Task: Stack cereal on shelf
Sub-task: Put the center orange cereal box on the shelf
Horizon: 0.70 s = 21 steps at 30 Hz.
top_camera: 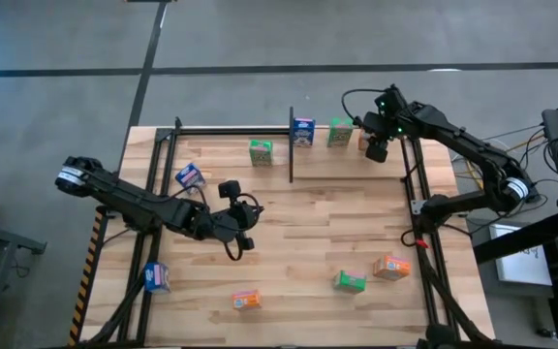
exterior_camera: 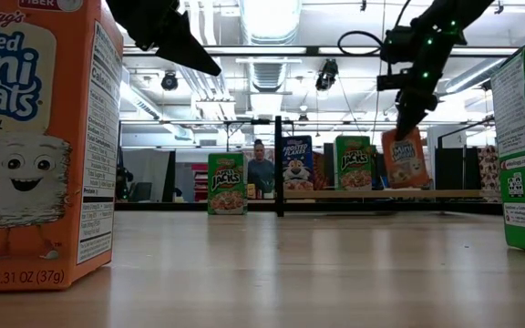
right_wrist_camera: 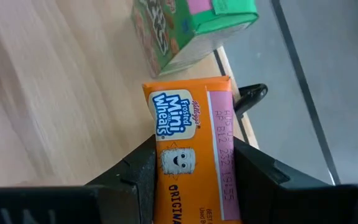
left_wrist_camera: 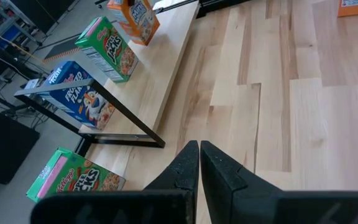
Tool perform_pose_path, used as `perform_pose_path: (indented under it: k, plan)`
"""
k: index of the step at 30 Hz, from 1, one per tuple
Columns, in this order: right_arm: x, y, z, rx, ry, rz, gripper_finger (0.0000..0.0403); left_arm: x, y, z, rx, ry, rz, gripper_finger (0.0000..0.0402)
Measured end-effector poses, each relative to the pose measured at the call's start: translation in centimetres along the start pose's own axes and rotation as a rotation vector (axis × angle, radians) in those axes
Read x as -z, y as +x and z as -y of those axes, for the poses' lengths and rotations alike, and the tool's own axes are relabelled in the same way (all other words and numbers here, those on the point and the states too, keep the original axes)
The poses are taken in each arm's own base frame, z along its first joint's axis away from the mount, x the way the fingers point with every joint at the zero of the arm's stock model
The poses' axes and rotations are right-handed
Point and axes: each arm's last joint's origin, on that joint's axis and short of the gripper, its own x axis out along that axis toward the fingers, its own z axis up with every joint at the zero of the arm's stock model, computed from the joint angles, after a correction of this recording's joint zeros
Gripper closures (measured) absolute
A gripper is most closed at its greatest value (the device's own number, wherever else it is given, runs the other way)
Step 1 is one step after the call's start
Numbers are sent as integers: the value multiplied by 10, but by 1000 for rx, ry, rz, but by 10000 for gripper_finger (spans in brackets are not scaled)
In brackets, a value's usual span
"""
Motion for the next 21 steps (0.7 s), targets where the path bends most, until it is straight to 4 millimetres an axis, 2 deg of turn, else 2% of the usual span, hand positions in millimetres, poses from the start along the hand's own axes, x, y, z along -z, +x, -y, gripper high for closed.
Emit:
perform_pose_path:
  k: [8,21]
  plan:
    - [2,5,-1,5,58,5,245,0,0,0,0,0,0,401]
    - [4,6,0,13,81,-5,188,0,0,0,0,0,0,401]
